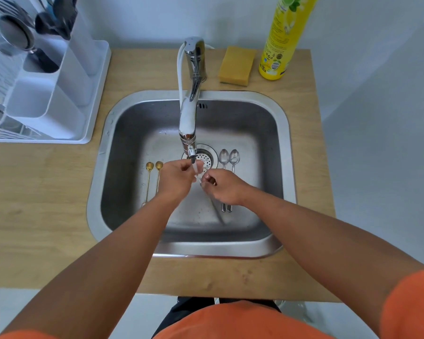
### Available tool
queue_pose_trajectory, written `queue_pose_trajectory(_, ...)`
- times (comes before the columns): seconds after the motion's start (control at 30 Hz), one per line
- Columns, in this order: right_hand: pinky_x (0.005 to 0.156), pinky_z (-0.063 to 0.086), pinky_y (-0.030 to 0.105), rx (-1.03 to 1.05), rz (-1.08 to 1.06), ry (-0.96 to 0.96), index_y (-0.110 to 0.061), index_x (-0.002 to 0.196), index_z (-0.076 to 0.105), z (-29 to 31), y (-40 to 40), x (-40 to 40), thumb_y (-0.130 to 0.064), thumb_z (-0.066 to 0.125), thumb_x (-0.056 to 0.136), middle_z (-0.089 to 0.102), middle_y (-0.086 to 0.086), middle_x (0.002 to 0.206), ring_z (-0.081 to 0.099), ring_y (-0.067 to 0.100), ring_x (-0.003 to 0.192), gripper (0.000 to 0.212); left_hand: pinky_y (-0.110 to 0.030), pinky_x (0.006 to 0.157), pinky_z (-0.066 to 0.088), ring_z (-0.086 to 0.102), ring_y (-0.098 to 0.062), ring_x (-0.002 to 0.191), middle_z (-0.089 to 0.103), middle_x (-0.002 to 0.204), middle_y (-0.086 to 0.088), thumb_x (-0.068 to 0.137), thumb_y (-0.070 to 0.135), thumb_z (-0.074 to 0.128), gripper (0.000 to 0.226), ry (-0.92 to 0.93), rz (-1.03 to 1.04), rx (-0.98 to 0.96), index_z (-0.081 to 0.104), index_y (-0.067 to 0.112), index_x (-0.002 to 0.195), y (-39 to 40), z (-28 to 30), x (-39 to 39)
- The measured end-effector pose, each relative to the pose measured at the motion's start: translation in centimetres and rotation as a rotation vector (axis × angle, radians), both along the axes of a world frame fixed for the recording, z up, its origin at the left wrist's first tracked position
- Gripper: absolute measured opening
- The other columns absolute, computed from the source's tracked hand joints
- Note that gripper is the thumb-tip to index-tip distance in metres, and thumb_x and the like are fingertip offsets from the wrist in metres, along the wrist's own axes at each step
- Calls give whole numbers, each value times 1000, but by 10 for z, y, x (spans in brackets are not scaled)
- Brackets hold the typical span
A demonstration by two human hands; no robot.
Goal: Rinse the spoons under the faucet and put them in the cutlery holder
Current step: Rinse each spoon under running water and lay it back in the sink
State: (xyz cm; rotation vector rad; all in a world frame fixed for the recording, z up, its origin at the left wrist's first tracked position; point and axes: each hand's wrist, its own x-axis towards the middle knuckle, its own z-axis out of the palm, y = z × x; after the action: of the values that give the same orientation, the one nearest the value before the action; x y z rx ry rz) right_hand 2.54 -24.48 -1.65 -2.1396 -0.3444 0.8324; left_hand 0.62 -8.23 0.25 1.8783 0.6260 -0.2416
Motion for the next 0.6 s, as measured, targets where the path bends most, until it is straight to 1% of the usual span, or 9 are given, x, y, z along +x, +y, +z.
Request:
queue_pose_trajectory(0.1,80,50,32,67,-68,16,-14,96,72,-3,-2,-1,-21,62,99,73,3,96,64,17,85,12,-32,68,58,71,-15,71,80,86,9,101,27,68,26,-21,15,71,81,30,78,-2,-1,-2)
queue_pose_trajectory(0.2,70,48,22,108,-117,44,-19,89,73,-3,-1,1,-19,65,96,73,-5,85,60,4,71,11,-32,62,55,69,-17,70,78,81,3,103,31,63,22,-8,92,63,80,33,89,-1,-3,-4)
queue_pose_trajectory(0.23,70,48,22,116,-131,57,-20,87,73,-3,0,2,-19,65,96,74,-6,84,61,3,69,12,-29,56,51,67,-15,69,76,77,3,104,33,62,22,9,127,36,80,32,90,1,-4,-5)
queue_pose_trajectory(0.3,72,53,25,128,-154,87,-22,85,73,-2,1,5,-19,66,95,77,-4,86,67,9,73,13,-25,50,44,63,-9,64,70,65,11,104,36,62,25,38,174,-7,78,32,85,3,-5,-7)
queue_pose_trajectory(0.37,76,54,27,124,-140,95,-22,85,75,-1,2,8,-18,66,95,78,-3,87,70,13,80,14,-21,50,44,61,-5,59,70,63,20,103,35,63,27,40,185,-26,76,32,80,4,-6,-10)
queue_pose_trajectory(0.4,74,53,24,111,-121,90,-22,86,75,-1,2,9,-18,66,95,77,-5,86,69,10,78,14,-19,51,44,60,-4,59,71,66,22,104,32,63,26,42,183,-34,75,31,81,4,-6,-11)
queue_pose_trajectory(0.47,69,49,20,78,-93,84,-19,88,76,-1,2,12,-19,65,96,74,-9,83,64,4,74,14,-18,57,45,63,-4,67,75,78,18,104,23,62,21,50,159,-46,73,32,89,3,-6,-14)
queue_pose_trajectory(0.53,69,50,24,54,-75,84,-17,88,77,-1,2,12,-19,64,97,72,-10,81,63,6,74,16,-18,63,47,67,-4,79,76,91,14,105,19,59,24,47,98,-27,71,35,92,2,-8,-17)
queue_pose_trajectory(0.6,73,52,29,32,-48,76,-17,84,76,-1,3,9,-20,62,97,72,-8,80,62,10,73,19,-23,68,49,69,-5,87,76,98,14,105,21,58,24,35,41,29,73,33,91,3,-8,-19)
